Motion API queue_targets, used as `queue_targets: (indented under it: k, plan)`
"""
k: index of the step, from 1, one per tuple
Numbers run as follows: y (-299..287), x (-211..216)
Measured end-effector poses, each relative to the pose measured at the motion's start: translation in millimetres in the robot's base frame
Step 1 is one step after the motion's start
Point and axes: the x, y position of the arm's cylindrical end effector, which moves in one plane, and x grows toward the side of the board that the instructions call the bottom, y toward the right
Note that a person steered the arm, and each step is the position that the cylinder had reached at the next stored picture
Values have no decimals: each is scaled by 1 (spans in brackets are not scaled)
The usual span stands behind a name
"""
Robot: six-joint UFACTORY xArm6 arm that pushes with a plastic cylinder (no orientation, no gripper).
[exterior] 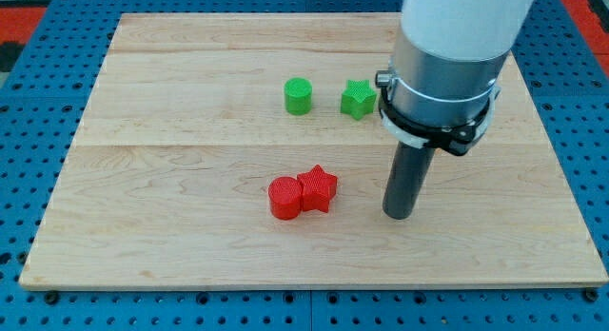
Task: Push the red star towards the left of the green circle
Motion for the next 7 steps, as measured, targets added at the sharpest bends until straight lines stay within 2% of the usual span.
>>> queue_targets:
  k: [2, 3, 5, 6, 7]
  plan:
    - [-20, -1]
    - [-45, -21]
    - [-110, -25]
    - [-138, -18]
    - [-122, 4]
